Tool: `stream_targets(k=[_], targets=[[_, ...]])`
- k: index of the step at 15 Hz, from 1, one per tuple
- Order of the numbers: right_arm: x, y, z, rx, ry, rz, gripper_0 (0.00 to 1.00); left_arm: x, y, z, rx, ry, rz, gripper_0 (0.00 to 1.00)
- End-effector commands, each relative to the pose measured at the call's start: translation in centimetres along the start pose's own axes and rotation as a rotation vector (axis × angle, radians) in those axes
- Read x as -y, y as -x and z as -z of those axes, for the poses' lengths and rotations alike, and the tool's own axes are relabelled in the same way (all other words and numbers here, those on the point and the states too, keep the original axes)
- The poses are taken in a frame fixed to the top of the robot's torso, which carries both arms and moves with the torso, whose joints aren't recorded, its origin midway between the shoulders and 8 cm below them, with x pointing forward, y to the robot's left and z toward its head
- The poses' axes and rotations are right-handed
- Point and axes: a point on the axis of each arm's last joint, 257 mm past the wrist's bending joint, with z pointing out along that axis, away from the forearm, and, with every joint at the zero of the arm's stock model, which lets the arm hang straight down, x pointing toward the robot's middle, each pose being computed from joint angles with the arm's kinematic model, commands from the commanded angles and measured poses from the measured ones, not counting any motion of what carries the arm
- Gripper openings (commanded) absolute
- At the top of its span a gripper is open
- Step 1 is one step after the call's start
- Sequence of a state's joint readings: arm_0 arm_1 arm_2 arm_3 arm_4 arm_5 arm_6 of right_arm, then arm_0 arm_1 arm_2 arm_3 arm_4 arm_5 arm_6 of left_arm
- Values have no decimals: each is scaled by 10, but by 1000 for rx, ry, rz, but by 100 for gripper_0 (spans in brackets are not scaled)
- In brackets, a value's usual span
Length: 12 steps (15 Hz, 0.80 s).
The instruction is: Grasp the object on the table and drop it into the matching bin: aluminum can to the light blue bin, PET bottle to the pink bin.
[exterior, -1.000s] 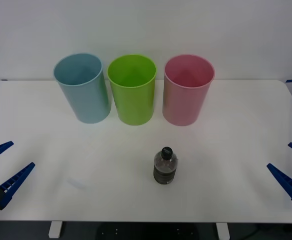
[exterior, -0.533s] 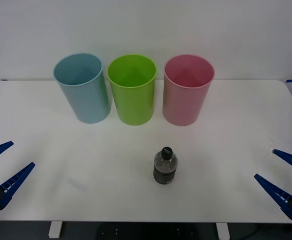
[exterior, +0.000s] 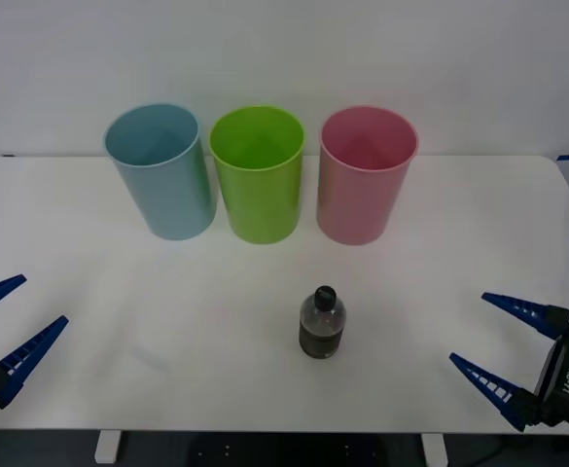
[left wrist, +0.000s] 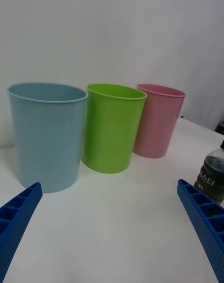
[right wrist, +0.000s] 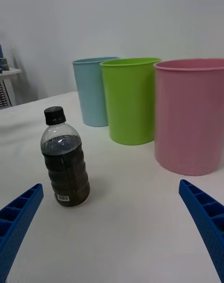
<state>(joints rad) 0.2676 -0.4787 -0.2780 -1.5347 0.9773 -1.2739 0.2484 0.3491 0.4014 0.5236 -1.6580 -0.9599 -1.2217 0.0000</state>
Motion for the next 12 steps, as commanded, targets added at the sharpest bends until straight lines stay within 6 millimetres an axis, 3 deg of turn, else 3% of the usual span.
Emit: stream_targets(k=[1,12], targets=[[-6,-5,-17,-11,38,7,100,0,0,0,0,0,0,100],[-23,-48,-83,-63,126,2,100,0,0,0,0,0,0,100]])
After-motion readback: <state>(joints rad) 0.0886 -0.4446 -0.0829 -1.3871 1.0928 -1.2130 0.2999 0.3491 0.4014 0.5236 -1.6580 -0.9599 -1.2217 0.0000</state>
